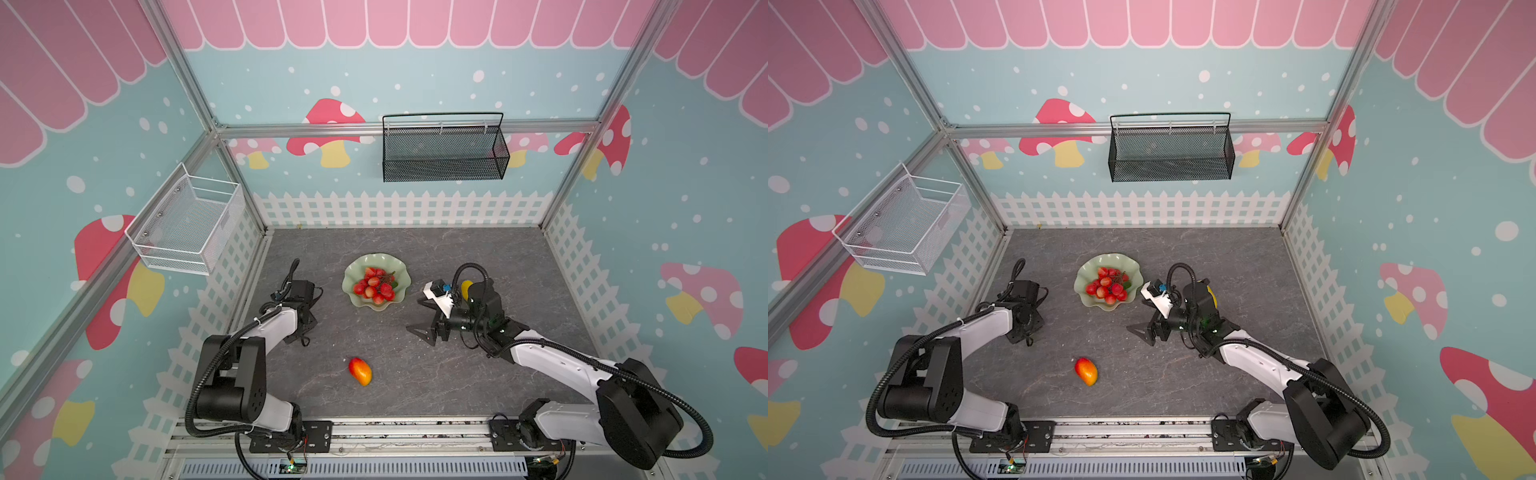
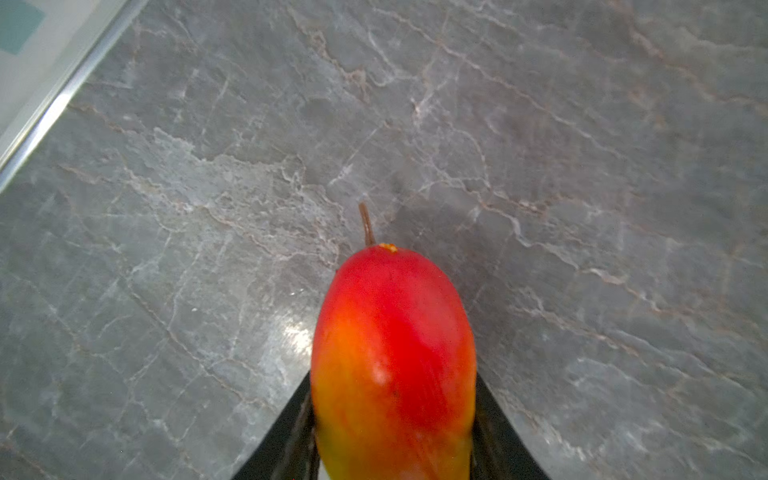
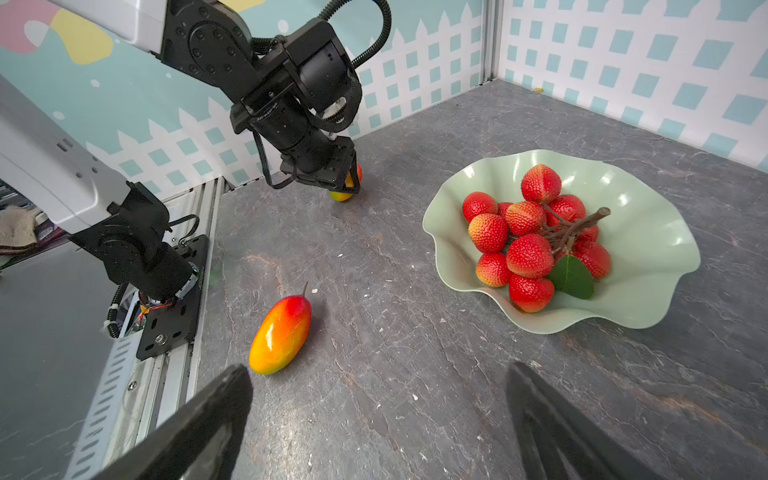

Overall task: Place and organize the fake fruits in the fruit bowl
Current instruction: 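Move the left gripper to the nearer mango and grasp it, then carry the mango with the left gripper and release it into the bowl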

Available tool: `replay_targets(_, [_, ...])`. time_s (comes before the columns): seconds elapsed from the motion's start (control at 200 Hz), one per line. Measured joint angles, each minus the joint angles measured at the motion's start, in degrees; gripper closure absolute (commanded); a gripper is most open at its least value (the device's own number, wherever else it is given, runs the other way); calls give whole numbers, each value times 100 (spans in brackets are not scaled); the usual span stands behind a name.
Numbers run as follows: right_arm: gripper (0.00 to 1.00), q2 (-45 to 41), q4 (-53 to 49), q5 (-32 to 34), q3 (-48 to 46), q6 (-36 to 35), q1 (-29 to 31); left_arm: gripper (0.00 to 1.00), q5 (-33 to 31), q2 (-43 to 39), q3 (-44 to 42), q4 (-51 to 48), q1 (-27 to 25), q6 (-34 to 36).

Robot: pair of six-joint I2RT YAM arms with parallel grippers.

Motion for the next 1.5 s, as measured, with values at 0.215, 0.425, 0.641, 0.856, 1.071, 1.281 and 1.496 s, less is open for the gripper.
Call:
replay_targets(0.215, [2, -68, 0, 210, -4, 328, -599, 62, 175, -494, 487, 396, -1106, 966])
replay_targets(0.425, [2, -98, -2, 284, -105, 590, -999, 62, 1141, 105, 1722, 914, -1285, 2035])
replay_targets(0.641, [2, -304, -20, 306, -225, 734, -1012, 62, 1845, 1427, 2809, 896, -1320, 2625])
replay_targets(0.856, [2, -660, -122, 393, -299, 789, -1012, 59, 1998, 2046, 3281, 675, -1403, 2732])
replay_targets(1.071, [2, -793, -267, 455, -302, 769, -1012, 50, 1971, 2179, 3379, 463, -1438, 2728])
replay_targets(1.281, [2, -774, -310, 450, -302, 769, -1012, 45, 1891, 2177, 3379, 396, -1471, 2743])
replay_targets(1.496, [2, -732, -323, 448, -302, 769, -1012, 37, 1768, 1856, 3209, 396, -1480, 2761])
